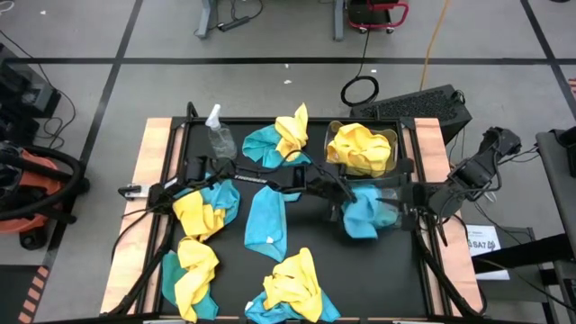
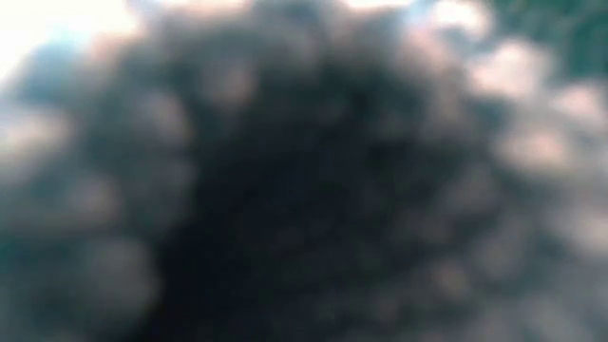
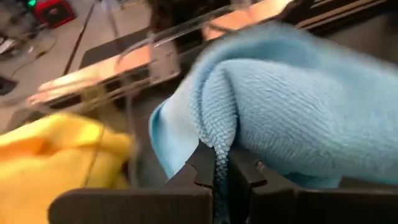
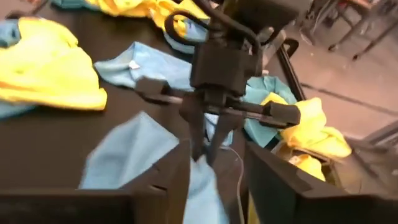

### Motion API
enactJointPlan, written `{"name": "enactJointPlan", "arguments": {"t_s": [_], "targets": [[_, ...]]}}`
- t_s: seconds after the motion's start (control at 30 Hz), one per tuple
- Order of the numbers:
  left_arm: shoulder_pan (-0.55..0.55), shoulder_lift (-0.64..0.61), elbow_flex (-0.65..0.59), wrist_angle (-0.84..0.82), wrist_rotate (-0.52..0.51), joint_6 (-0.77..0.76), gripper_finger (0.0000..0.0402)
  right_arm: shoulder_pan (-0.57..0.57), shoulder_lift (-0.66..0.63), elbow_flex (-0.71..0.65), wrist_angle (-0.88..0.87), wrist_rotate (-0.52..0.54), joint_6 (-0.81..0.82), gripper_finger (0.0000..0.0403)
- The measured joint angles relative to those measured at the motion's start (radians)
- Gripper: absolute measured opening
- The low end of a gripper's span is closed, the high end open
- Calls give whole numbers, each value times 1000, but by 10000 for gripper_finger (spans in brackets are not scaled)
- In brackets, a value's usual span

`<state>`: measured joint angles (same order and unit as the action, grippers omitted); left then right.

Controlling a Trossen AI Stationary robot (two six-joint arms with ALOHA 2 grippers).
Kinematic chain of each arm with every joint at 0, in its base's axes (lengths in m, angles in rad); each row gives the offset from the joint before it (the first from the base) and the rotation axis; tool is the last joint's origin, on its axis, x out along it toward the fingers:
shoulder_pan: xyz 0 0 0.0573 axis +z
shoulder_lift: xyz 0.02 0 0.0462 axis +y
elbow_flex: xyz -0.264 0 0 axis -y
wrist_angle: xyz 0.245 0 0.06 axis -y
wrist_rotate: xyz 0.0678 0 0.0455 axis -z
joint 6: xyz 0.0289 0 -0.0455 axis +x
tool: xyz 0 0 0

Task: Sort microfiber towel by color & place in baskets
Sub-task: Put the blue microfiber towel into the bottom transparent bin

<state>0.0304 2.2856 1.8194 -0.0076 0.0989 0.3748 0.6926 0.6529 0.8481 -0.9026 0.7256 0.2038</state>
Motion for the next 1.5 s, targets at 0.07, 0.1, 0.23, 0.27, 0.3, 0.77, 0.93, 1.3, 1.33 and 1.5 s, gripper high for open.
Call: {"name": "enactJointPlan", "arguments": {"t_s": [0.07,0.1,0.23,0.27,0.3,0.77,0.93,1.3,1.33,1.5], "targets": [[5,9,0,-24,-30,-2,12,0,4,17,-11,0,57,158],[6,14,0,-31,-43,-2,12,0,7,22,-13,-1,80,163],[5,22,0,-43,-77,-2,12,0,25,30,-12,-11,148,168],[5,23,2,-44,-82,-2,12,0,33,30,-12,-18,168,168],[5,23,2,-50,-86,-2,12,0,42,30,-12,-18,189,168],[6,24,2,-51,-142,8,35,-74,313,30,143,-78,395,169],[5,25,1,-54,-142,22,37,-118,431,30,-16,-100,516,164],[0,25,1,-78,-138,34,39,-231,531,30,-82,-156,395,124],[0,25,1,-83,-137,34,39,-248,539,30,-87,-157,383,122],[-2,24,1,-88,-135,41,40,-331,584,30,-32,-231,296,118]]}}
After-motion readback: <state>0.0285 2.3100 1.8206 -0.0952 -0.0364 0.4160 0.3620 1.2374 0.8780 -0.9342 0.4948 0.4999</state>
